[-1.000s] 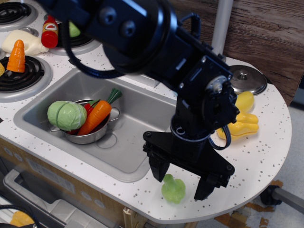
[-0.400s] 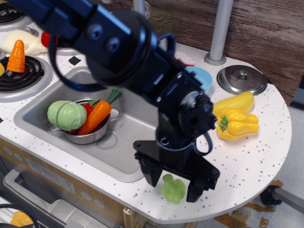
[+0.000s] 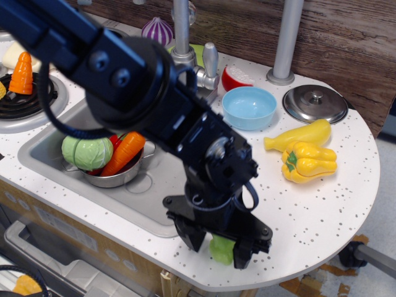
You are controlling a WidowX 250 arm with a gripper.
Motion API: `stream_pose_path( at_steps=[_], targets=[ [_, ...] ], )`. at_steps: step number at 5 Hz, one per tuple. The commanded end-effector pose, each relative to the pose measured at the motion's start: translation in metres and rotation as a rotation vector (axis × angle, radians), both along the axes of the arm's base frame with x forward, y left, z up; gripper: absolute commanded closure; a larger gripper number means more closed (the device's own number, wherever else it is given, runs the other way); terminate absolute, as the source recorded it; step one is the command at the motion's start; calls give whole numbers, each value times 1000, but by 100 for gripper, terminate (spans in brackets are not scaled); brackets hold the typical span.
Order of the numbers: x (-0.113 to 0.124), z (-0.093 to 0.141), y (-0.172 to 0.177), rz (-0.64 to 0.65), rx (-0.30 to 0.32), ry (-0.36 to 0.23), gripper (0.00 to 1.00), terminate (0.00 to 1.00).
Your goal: Put broccoli in bowl
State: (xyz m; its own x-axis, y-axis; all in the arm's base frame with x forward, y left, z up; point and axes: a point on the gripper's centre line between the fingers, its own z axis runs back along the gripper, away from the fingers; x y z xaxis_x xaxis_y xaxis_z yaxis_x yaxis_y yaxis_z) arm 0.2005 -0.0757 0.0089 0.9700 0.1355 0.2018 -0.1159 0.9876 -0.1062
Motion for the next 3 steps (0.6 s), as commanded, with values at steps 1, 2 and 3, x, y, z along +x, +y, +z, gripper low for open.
stream_pose_path(
  at_steps=[1, 2, 3],
  targets=[
    [4, -4, -4, 16, -24, -41, 100, 0],
    [7, 5, -3, 2, 3, -12, 100, 0],
    [22, 30, -7, 20, 72, -8, 100, 0]
  ],
)
